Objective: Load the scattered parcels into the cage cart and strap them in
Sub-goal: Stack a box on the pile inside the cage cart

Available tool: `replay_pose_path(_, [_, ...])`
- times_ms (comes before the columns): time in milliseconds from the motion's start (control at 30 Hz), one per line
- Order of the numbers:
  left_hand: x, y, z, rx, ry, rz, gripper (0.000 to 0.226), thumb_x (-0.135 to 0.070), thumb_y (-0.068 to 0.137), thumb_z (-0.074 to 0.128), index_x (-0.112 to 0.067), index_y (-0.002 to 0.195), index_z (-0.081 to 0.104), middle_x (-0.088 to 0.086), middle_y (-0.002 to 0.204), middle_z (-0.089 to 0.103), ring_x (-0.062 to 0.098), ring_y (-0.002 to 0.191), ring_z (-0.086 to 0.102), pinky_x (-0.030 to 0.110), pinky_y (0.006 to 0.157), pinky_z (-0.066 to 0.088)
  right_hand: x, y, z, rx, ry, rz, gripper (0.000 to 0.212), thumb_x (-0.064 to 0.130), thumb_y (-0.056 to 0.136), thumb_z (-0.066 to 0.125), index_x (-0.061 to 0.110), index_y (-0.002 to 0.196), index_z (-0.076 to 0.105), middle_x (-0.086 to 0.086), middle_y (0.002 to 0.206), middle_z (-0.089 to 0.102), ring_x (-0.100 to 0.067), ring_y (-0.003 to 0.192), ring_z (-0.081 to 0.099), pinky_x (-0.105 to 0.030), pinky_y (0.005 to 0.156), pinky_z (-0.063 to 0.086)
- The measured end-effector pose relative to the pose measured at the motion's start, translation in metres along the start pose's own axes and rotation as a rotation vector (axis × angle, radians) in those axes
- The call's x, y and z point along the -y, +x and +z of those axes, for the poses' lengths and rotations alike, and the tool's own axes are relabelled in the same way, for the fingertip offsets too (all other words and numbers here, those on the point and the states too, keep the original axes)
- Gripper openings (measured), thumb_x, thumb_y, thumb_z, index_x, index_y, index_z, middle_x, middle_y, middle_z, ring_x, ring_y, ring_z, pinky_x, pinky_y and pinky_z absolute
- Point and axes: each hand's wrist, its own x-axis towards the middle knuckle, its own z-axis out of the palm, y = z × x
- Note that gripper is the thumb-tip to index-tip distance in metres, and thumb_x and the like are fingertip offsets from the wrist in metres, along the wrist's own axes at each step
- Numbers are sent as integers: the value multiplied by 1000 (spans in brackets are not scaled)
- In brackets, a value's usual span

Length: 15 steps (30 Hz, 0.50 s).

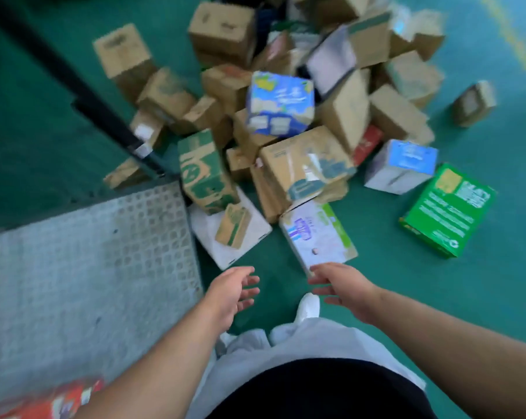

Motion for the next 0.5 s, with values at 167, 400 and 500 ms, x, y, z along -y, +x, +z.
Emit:
replay_pose_path(167, [-38, -4, 128, 158, 203, 19, 21, -28, 102, 58, -15, 116, 68, 8, 110, 73, 24, 89, 69, 35, 74, 52, -14, -17, -121, -157, 159, -18, 23, 29, 102, 51, 17, 116, 64, -2, 112, 72, -21, 93, 67, -31, 80, 47])
replay_pose_path(400, [-87, -10, 238, 341, 458, 63, 23, -31, 103, 56, -16, 115, 67, 6, 108, 72, 22, 85, 68, 33, 73, 50, -35, -35, -217, -365, 327, 1, 22, 26, 102, 48, 16, 114, 63, -6, 116, 71, -19, 88, 66, -27, 70, 46])
replay_pose_path(500, [-98, -5, 261, 381, 575, 71, 24, -31, 103, 54, -17, 118, 67, 6, 114, 72, 24, 93, 68, 35, 79, 51, -43, -37, -225, -401, 389, 13, 23, 26, 102, 48, 15, 116, 64, -5, 114, 71, -18, 87, 65, -27, 70, 46])
